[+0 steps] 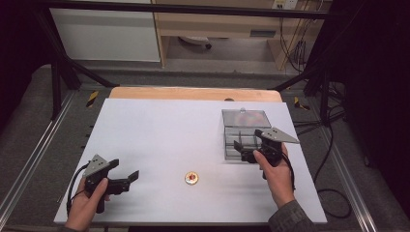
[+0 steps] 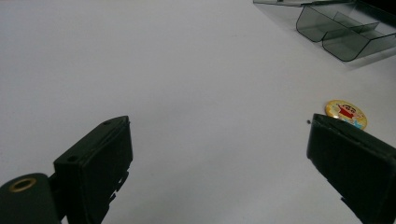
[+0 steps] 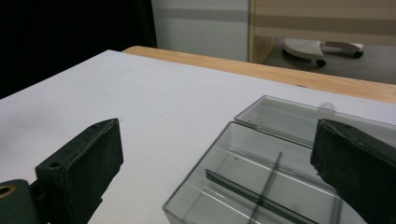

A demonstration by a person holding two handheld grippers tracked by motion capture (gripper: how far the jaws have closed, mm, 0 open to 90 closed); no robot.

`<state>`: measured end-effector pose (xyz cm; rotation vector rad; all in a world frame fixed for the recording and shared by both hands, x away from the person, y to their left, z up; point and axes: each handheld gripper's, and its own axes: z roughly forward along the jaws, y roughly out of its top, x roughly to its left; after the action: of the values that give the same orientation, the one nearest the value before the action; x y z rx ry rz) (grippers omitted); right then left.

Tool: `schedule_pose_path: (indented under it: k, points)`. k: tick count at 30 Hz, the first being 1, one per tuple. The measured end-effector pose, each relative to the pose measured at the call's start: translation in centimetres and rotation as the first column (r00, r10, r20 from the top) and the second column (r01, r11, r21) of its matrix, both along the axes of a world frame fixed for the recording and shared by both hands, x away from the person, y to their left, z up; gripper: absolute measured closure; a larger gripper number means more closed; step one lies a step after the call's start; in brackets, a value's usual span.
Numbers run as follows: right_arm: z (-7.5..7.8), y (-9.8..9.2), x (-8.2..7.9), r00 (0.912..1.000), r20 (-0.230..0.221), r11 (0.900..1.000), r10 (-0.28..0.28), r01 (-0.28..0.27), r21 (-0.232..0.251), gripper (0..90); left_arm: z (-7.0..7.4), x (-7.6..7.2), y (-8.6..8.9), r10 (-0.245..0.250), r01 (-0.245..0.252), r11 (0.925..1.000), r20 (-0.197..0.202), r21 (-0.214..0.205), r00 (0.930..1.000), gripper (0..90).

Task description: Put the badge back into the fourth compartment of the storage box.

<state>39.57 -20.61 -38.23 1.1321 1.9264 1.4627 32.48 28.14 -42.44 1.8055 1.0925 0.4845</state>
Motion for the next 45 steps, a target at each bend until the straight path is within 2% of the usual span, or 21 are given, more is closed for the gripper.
schedule_pose_path:
  k: [3,6,15,18,22,32,39,45]
  points:
    - [0.0,1.0,-0.1,0.9999,-0.001,0.9999,0.017,-0.017,0.001,2.8,0.0,0.0,-0.2,-0.013,0.013,0.9998,0.003,0.016,0.9999,7.0]
    - [0.0,1.7,-0.2,0.9996,0.002,0.9996,0.029,-0.029,-0.003,2.7,0.1,-0.2,-0.3,-0.021,0.021,0.9998,0.005,0.007,0.9998,7.0]
    - [-0.3,4.4,-1.0,0.9979,-0.04,0.9974,0.051,-0.053,-0.05,3.2,0.2,-0.4,-0.4,-0.034,0.033,0.9993,0.016,0.019,0.9993,6.9]
    - [-0.4,5.4,-1.5,0.9942,-0.07,0.9926,0.082,-0.088,-0.084,3.5,0.2,-0.4,-0.5,-0.037,0.036,0.9985,0.022,0.041,0.9991,6.8]
    - [-0.6,6.3,-1.7,0.9888,-0.091,0.9851,0.119,-0.129,-0.114,3.8,0.2,-0.4,-0.5,-0.045,0.044,0.9982,0.019,0.041,0.9988,6.8]
    - [-0.7,7.0,-2.0,0.9804,-0.107,0.9769,0.165,-0.178,-0.119,3.5,0.2,-0.3,-0.3,-0.03,0.029,0.9985,0.023,0.045,0.9993,6.7]
    - [-1.2,8.4,-2.4,0.9662,-0.145,0.9667,0.214,-0.23,-0.112,2.8,0.3,-0.3,-0.3,-0.031,0.03,0.9983,0.026,0.05,0.9992,6.7]
    - [-1.6,9.7,-3.0,0.958,-0.151,0.9555,0.244,-0.264,-0.132,4.8,0.2,-0.3,-0.3,-0.038,0.036,0.9977,0.024,0.056,0.999,6.7]
